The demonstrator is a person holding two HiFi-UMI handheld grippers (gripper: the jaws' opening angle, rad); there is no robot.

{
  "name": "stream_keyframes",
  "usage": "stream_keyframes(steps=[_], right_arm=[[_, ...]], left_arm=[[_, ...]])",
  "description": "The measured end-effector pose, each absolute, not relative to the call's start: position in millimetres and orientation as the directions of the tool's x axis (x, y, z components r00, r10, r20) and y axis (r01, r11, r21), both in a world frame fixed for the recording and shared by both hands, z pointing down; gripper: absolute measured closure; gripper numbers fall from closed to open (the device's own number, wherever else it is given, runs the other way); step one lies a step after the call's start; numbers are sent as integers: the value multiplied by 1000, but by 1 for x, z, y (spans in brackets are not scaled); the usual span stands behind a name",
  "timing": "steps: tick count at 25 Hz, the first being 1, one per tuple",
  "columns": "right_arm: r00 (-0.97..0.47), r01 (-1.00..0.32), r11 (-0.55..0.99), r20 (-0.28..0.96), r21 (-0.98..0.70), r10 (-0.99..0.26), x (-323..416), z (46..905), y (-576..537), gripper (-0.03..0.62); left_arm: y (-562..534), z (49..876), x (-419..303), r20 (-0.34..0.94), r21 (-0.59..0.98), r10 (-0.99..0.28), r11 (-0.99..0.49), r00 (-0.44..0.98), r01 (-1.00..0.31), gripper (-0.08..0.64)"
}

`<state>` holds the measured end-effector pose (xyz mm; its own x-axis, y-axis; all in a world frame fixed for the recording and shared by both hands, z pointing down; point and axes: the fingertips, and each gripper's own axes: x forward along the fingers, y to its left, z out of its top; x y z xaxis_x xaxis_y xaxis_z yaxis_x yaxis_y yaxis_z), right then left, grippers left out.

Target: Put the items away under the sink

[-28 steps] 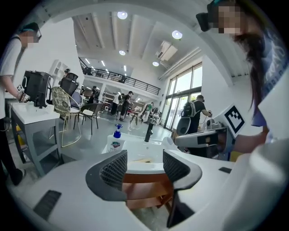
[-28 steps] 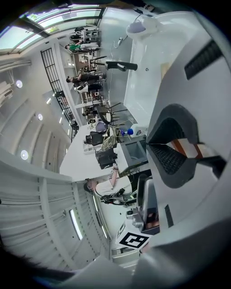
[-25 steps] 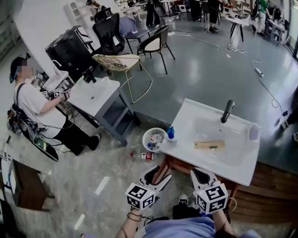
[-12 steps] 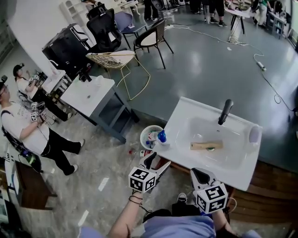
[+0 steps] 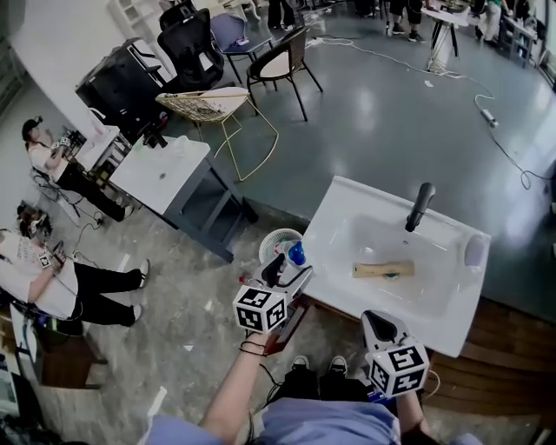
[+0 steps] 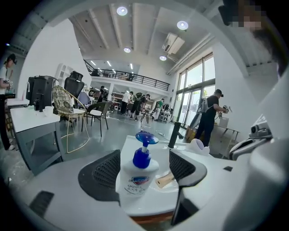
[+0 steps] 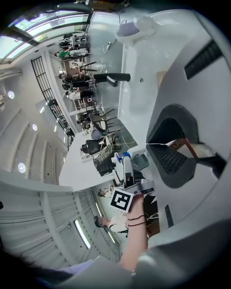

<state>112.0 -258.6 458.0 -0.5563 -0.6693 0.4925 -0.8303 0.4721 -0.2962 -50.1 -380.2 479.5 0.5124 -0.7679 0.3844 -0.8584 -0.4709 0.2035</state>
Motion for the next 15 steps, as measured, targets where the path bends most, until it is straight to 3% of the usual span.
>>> stream_keyframes(steps=[9, 11, 14, 15], right_arm=[[-507, -861, 427, 524, -276, -685, 111, 460, -252, 574], [-497, -867, 421, 520, -267, -694, 108, 455, -255, 574], [-482, -875, 411, 513, -254, -710, 105, 448, -261, 574], [-473, -881, 405, 514, -246, -716, 105, 447, -262, 574]], left_arm=[[-394, 473, -31, 392, 128, -726, -566, 565, -815, 239], [-396, 477, -32, 409, 96, -720, -577, 561, -811, 287], [-401, 477, -39, 407, 83, -729, -570, 550, -817, 416], [-402, 476, -39, 403, 89, -730, -569, 552, -817, 420]])
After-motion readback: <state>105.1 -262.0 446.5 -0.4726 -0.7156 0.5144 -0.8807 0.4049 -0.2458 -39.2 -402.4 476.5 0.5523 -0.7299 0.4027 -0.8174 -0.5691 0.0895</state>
